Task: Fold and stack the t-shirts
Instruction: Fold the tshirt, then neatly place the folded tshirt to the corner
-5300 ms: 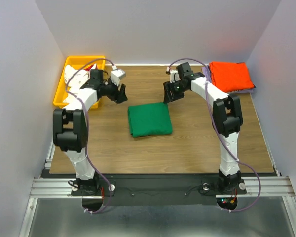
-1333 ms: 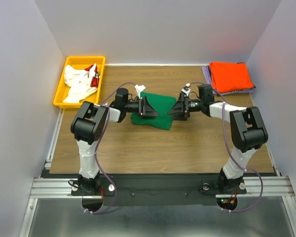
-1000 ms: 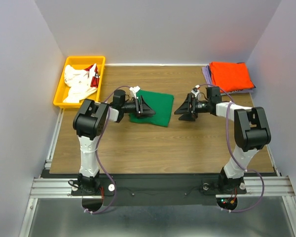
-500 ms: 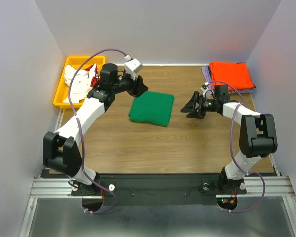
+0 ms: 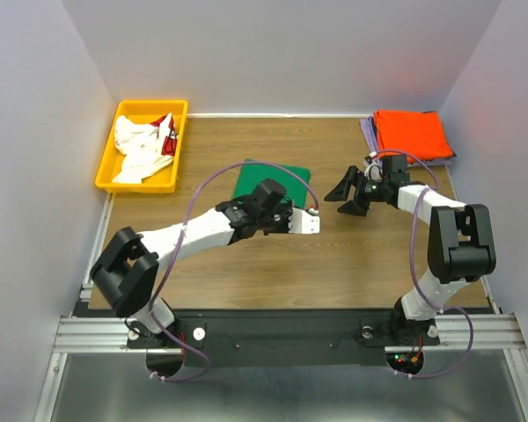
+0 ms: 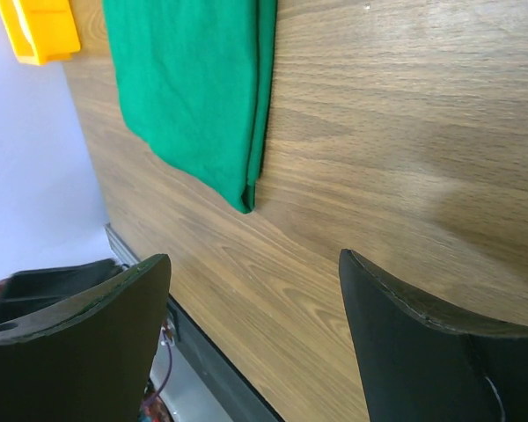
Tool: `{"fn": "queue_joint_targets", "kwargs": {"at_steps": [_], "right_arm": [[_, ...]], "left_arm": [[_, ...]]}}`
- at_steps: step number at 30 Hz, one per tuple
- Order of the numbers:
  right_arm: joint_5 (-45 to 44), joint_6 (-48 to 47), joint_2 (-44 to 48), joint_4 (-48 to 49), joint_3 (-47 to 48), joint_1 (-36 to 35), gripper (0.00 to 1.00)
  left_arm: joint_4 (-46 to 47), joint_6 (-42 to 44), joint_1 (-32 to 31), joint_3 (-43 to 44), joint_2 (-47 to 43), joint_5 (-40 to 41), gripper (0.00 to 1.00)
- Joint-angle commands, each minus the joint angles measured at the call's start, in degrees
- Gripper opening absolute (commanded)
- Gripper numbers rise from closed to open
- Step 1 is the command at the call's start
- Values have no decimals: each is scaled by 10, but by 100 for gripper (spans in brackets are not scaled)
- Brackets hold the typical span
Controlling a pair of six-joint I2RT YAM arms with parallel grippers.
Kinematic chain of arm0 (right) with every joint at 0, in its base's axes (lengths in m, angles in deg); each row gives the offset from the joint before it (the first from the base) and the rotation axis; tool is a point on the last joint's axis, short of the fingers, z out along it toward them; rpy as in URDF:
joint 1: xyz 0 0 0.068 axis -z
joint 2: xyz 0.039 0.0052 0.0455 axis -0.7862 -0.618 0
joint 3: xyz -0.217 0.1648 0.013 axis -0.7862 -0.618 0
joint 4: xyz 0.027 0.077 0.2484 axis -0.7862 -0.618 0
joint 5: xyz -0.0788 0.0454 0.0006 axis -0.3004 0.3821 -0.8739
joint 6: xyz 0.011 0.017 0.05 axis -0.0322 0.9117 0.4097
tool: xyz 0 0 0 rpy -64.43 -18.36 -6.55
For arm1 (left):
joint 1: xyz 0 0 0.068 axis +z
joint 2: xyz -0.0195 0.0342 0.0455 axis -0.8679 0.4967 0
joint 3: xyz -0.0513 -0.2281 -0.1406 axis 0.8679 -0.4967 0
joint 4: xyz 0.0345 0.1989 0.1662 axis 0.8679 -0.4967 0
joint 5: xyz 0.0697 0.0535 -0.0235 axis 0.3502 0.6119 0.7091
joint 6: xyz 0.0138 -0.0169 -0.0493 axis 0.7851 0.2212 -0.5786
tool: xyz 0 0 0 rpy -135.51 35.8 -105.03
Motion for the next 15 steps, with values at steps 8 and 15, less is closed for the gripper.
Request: {"fn": "queue_joint_targets", "kwargs": {"at_steps": [8, 15], "right_arm": [[-12, 11, 7, 6, -12, 12, 82], [-23, 20, 5, 6, -14, 14, 82]], "left_arm": [[45, 72, -16, 45, 121, 7, 26], [68, 73, -16, 56, 177, 4, 30]]}}
